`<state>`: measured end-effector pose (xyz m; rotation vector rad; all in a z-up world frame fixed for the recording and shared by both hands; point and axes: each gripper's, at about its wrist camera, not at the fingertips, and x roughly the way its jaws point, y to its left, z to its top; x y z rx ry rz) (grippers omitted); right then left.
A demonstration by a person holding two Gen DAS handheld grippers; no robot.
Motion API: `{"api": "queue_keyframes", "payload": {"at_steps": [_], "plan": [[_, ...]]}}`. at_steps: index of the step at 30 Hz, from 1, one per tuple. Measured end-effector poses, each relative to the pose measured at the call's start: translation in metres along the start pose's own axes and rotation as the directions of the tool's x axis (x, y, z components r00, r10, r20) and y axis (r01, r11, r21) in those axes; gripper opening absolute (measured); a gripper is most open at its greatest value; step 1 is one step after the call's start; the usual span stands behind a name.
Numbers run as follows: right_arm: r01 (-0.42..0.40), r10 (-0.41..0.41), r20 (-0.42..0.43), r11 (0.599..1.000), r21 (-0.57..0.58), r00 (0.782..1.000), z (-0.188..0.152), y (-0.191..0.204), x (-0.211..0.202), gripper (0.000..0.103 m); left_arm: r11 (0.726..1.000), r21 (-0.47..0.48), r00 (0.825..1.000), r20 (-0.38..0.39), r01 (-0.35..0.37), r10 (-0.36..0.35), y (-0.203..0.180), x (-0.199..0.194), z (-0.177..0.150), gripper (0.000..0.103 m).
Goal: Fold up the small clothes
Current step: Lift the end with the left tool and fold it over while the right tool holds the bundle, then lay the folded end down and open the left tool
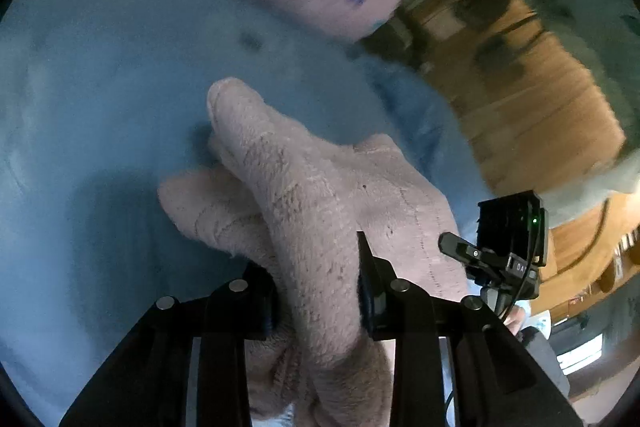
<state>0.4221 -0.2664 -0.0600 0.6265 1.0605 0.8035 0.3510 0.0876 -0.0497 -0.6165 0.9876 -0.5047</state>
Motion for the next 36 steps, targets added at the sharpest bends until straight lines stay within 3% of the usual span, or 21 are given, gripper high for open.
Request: {"api": "queue_keyframes", "payload": {"at_steps": [2, 4, 7, 10, 12, 14, 18, 21, 22, 23, 24, 26, 29, 36], "plan": [[0.039, -0.039, -0.014, 0.999, 0.031, 0.999, -0.007, -0.020, 0.007, 0.059, 1.000, 0.003, 1.000, -0.014, -0.003, 0.003, 0.012, 0.006, -0.008, 0.028], [-0.007, 0.007, 0.007, 0.999, 0.045, 1.000, -0.011, -0.025, -0.001, 0.065, 0.999, 0.043, 1.000, -0.015, -0.006, 0.006, 0.013, -0.003, -0.013, 0.036], [-0.005, 0.004, 0.046, 1.000, 0.031, 0.999, -0.017, -0.020, -0.020, 0.086, 1.000, 0.011, 1.000, -0.018, 0.002, -0.002, 0.018, -0.025, -0.024, 0.058], [-0.011, 0.009, 0.038, 0.999, 0.045, 0.999, -0.033, -0.018, -0.028, 0.088, 0.999, -0.018, 0.998, -0.029, 0.050, -0.051, 0.021, -0.040, -0.044, 0.061], [-0.016, 0.016, 0.003, 1.000, 0.027, 1.000, -0.045, -0.016, -0.025, 0.088, 0.999, 0.028, 1.000, -0.026, 0.018, -0.018, 0.015, -0.040, -0.050, 0.063], [0.028, -0.028, -0.019, 0.999, -0.031, 0.999, -0.056, -0.008, -0.019, 0.088, 0.997, 0.074, 1.000, -0.013, -0.024, 0.025, 0.008, -0.035, -0.054, 0.064], [0.025, -0.026, -0.001, 0.977, -0.213, 1.000, -0.072, 0.014, -0.008, 0.089, 0.989, 0.139, 0.999, 0.004, -0.041, 0.041, 0.000, -0.020, -0.057, 0.067], [0.088, -0.099, -0.026, 0.957, -0.277, 0.995, -0.077, 0.022, 0.008, 0.088, 0.992, 0.122, 0.999, -0.016, -0.045, 0.047, 0.002, -0.009, -0.060, 0.067], [0.092, -0.104, -0.027, 0.958, -0.272, 0.994, -0.076, 0.024, 0.009, 0.082, 0.992, 0.114, 0.997, -0.038, -0.058, 0.062, 0.002, -0.005, -0.060, 0.066], [0.096, -0.106, -0.026, 0.965, -0.245, 0.994, -0.074, 0.023, 0.008, 0.056, 0.991, 0.112, 0.997, -0.034, -0.072, 0.076, 0.002, -0.006, -0.060, 0.052], [0.093, -0.103, -0.038, 0.974, -0.209, 0.994, -0.071, 0.021, 0.007, 0.042, 0.991, 0.104, 0.996, -0.037, -0.079, 0.083, 0.001, -0.006, -0.059, 0.039], [0.062, -0.074, -0.059, 0.979, -0.193, 0.995, -0.068, 0.023, 0.002, 0.029, 0.997, 0.053, 0.997, -0.058, -0.050, 0.053, -0.001, -0.010, -0.056, 0.034], [0.080, -0.098, -0.063, 0.966, -0.246, 0.993, -0.066, 0.043, -0.010, 0.027, 1.000, 0.011, 0.998, -0.066, -0.010, 0.010, -0.009, -0.023, -0.059, 0.032], [0.021, -0.032, -0.123, 0.995, -0.095, 0.992, -0.086, 0.051, -0.040, 0.027, 0.999, -0.041, 0.993, -0.111, 0.023, -0.028, -0.019, -0.044, -0.080, 0.032]]}}
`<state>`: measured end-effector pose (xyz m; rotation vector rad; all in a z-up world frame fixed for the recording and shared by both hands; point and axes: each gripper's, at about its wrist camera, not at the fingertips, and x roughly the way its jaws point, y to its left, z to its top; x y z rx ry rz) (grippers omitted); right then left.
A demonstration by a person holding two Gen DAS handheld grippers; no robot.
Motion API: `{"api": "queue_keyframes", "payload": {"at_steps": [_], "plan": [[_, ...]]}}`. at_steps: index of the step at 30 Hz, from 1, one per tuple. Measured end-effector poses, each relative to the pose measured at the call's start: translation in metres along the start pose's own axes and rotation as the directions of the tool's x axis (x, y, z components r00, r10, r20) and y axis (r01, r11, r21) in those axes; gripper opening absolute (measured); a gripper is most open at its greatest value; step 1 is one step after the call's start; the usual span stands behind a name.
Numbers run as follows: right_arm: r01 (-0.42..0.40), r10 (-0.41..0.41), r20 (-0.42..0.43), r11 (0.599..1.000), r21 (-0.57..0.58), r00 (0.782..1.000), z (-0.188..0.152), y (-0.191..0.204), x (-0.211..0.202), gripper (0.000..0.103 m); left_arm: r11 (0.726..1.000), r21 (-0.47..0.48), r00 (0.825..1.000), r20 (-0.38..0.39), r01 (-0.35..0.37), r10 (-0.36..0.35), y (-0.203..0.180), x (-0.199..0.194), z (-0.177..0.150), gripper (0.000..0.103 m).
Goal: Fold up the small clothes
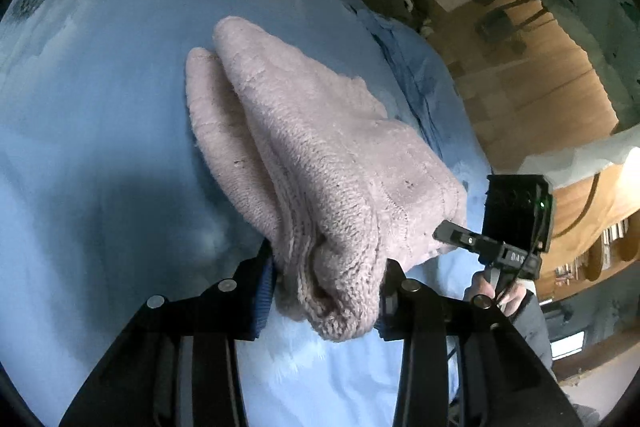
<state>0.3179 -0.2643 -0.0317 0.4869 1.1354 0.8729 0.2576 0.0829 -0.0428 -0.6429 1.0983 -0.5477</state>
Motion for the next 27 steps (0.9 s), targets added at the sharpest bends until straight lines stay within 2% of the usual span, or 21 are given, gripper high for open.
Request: {"api": "queue_keyframes", "payload": {"at_steps": [4, 9, 13, 15, 19, 23, 25, 27], "plan": [[0.019, -0.017, -0.043, 0.998, 0.053, 0.999, -0.026, -0.005, -0.005, 0.027, 0.999, 0.009, 0.999, -0.039, -0.030, 0.031, -0.006, 0.003, -0.021, 0.032], [0.045, -0.038, -0.077, 0.995, 0.091, 0.996, -0.043, -0.021, 0.000, 0.027, 0.987, 0.072, 0.988, -0.059, -0.141, 0.145, -0.013, 0.016, -0.037, 0.032], [0.068, -0.061, -0.093, 0.995, 0.072, 0.994, -0.049, -0.021, 0.008, 0.027, 0.979, 0.083, 0.981, -0.025, -0.188, 0.191, -0.013, 0.018, -0.045, 0.037], [0.084, -0.078, -0.099, 0.995, 0.059, 0.992, -0.047, -0.019, 0.013, 0.027, 0.971, 0.094, 0.976, -0.001, -0.218, 0.219, -0.015, 0.020, -0.047, 0.044], [0.092, -0.087, -0.086, 0.994, 0.053, 0.993, -0.047, -0.015, 0.011, 0.030, 0.962, 0.103, 0.967, 0.042, -0.253, 0.250, -0.018, 0.015, -0.057, 0.047], [0.114, -0.114, -0.045, 0.993, 0.008, 0.992, -0.043, 0.001, 0.004, 0.033, 0.968, 0.057, 0.969, 0.036, -0.244, 0.243, -0.018, 0.010, -0.053, 0.047], [0.124, -0.124, -0.027, 0.992, 0.005, 0.992, -0.044, 0.009, -0.002, 0.035, 0.965, 0.071, 0.966, 0.072, -0.253, 0.248, -0.026, 0.002, -0.050, 0.047], [0.158, -0.158, -0.008, 0.987, -0.008, 0.987, -0.046, 0.015, -0.009, 0.038, 0.961, 0.096, 0.962, 0.120, -0.258, 0.247, -0.038, -0.009, -0.047, 0.052]]}}
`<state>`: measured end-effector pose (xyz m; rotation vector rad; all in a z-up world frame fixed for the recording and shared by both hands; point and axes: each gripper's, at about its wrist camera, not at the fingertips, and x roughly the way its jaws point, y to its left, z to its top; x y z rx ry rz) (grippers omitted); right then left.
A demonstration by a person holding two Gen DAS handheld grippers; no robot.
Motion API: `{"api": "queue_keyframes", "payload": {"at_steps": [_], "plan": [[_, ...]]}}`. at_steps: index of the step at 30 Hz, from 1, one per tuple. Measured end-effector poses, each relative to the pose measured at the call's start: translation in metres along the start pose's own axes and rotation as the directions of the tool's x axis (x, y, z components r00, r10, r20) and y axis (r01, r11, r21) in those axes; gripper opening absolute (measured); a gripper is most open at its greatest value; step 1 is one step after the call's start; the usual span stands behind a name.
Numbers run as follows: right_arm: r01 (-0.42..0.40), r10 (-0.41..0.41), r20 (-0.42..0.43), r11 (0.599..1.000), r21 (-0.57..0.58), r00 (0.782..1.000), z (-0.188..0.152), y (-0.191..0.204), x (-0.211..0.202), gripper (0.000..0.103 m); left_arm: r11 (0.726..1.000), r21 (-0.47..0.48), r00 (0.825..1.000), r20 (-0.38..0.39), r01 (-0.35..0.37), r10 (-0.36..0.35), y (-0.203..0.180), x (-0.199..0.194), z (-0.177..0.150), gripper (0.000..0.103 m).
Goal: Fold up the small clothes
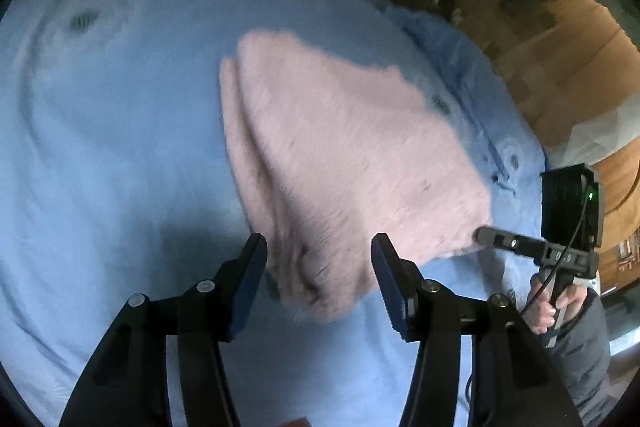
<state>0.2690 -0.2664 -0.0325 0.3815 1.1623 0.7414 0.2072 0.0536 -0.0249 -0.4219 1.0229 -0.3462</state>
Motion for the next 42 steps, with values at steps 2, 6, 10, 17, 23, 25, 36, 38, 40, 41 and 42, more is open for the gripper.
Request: {"api": "queue_keyframes", "payload": {"at_steps": [2, 6, 10, 17, 23, 25, 36, 38, 40, 41, 42], "plan": [[0.064, -0.063, 0.047, 0.998, -0.011, 0.997, -0.003, 0.005, -0.011, 0.039, 0.999, 0.031, 0.998, 0.055, -0.018, 0.016, -0.009, -0.016, 0.002, 0.054], [0.184, -0.168, 0.278, 0.982, -0.032, 0.946, -0.018, 0.033, -0.044, 0.040, 0.986, 0.133, 0.962, 0.265, -0.103, 0.065, -0.040, -0.050, -0.001, 0.065], [0.284, -0.161, 0.517, 0.944, -0.166, 0.841, -0.040, 0.075, -0.069, 0.082, 0.951, 0.176, 0.880, 0.449, -0.255, 0.153, -0.063, -0.065, -0.010, 0.089], [0.431, -0.158, 0.640, 0.852, -0.296, 0.752, -0.064, 0.106, -0.070, 0.098, 0.897, 0.161, 0.772, 0.585, -0.412, 0.249, -0.062, -0.055, -0.028, 0.098], [0.439, -0.203, 0.583, 0.848, -0.297, 0.787, -0.068, 0.087, -0.048, 0.103, 0.918, 0.142, 0.797, 0.556, -0.369, 0.235, -0.046, -0.034, -0.043, 0.099], [0.443, -0.195, 0.605, 0.848, -0.291, 0.772, -0.073, 0.077, -0.044, 0.103, 0.908, 0.159, 0.795, 0.556, -0.387, 0.242, -0.046, -0.023, -0.051, 0.099], [0.455, -0.240, 0.551, 0.841, -0.293, 0.799, -0.077, 0.060, -0.017, 0.103, 0.873, 0.266, 0.846, 0.469, -0.408, 0.252, -0.059, 0.006, -0.069, 0.099], [0.465, -0.240, 0.549, 0.827, -0.317, 0.801, -0.079, 0.064, -0.014, 0.103, 0.870, 0.280, 0.845, 0.476, -0.406, 0.242, -0.062, 0.005, -0.071, 0.099], [0.476, -0.246, 0.551, 0.818, -0.323, 0.797, -0.079, 0.067, -0.013, 0.103, 0.868, 0.281, 0.843, 0.481, -0.408, 0.241, -0.063, 0.004, -0.072, 0.099], [0.480, -0.250, 0.551, 0.815, -0.324, 0.796, -0.080, 0.068, -0.013, 0.103, 0.870, 0.282, 0.845, 0.480, -0.404, 0.237, -0.062, 0.004, -0.072, 0.099], [0.481, -0.253, 0.548, 0.814, -0.325, 0.797, -0.079, 0.068, -0.012, 0.103, 0.872, 0.280, 0.846, 0.478, -0.402, 0.236, -0.062, 0.004, -0.072, 0.099]]}}
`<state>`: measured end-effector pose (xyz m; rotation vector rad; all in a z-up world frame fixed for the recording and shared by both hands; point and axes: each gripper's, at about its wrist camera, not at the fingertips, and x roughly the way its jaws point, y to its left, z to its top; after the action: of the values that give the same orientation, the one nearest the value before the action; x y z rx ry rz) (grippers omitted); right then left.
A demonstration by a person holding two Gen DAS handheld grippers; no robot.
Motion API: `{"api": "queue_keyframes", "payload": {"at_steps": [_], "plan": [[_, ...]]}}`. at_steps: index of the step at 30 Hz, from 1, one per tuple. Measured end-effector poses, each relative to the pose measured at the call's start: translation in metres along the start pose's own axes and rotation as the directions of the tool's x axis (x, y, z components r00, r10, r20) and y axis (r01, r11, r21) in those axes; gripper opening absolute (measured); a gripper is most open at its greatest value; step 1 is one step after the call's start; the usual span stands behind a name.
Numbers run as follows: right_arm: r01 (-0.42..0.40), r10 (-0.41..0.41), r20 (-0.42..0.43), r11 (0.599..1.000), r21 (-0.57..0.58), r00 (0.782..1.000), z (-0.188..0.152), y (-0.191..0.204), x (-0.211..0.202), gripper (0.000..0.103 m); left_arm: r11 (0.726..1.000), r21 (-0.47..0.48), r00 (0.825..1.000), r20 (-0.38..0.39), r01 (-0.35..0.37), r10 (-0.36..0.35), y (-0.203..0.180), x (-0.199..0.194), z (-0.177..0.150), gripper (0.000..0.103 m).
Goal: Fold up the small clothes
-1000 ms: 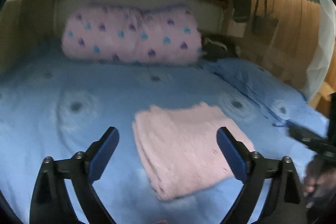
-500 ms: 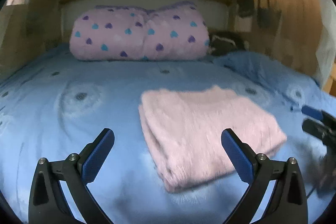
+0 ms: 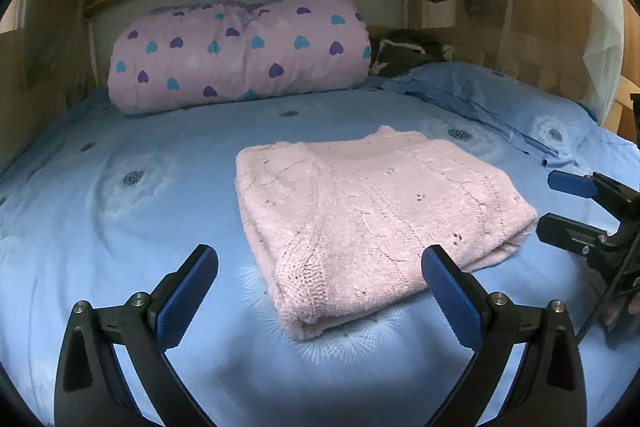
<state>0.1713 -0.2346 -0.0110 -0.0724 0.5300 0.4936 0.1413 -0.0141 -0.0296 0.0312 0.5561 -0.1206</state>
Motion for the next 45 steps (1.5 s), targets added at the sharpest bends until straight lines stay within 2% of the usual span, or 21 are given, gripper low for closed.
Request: {"api": "queue_keyframes", "payload": {"at_steps": [7, 27, 45], "plan": [[0.000, 0.000, -0.026, 1.000, -0.004, 1.000, 0.000, 0.001, 0.004, 0.103, 1.000, -0.031, 1.000, -0.019, -0.004, 0.003, 0.006, 0.003, 0.001, 0.099], [-0.007, 0.003, -0.067, 0.999, -0.048, 0.998, 0.000, 0.013, 0.010, 0.103, 0.999, -0.035, 0.999, -0.041, -0.003, 0.002, 0.010, 0.007, 0.000, 0.099], [-0.005, 0.001, -0.071, 0.999, -0.051, 0.997, -0.002, 0.017, 0.009, 0.103, 0.999, -0.038, 0.999, -0.044, 0.000, -0.002, 0.013, 0.008, -0.001, 0.099]]}}
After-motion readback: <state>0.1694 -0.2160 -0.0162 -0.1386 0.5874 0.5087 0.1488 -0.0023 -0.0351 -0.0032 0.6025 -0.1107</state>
